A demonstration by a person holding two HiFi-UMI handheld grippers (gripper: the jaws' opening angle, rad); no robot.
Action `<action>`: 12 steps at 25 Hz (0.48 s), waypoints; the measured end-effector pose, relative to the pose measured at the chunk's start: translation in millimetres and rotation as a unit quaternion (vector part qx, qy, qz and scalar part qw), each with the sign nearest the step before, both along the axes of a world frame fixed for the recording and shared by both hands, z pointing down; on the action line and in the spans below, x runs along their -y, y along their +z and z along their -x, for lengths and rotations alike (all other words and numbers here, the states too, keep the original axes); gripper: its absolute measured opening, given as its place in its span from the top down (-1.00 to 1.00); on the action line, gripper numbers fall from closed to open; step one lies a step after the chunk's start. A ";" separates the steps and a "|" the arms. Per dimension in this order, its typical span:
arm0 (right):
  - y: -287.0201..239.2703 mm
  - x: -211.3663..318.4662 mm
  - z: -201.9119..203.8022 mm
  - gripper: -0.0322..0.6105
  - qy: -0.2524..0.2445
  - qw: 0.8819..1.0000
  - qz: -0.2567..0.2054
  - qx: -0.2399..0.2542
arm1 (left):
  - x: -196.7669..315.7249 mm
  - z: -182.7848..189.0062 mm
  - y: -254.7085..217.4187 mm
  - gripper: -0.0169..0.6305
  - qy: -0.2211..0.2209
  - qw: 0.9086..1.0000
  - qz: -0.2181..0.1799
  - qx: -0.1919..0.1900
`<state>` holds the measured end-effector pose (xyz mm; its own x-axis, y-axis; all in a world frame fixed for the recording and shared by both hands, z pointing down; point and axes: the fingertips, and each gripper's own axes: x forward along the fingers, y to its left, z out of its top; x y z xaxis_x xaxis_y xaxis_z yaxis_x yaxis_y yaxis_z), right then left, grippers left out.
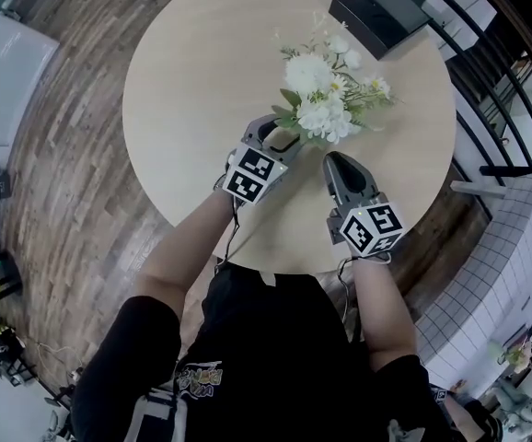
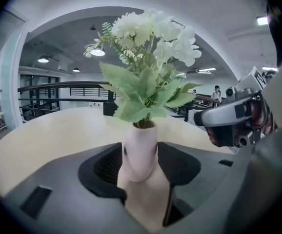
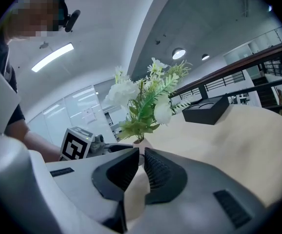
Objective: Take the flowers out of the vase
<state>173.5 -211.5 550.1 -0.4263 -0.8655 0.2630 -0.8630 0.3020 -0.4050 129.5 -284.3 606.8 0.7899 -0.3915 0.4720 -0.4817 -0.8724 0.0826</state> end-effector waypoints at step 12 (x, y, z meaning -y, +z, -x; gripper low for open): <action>12.3 49.2 24.2 0.27 -0.015 0.998 -0.032 -0.044 | -1.9 0.8 9.3 0.28 0.044 0.999 0.006 -0.006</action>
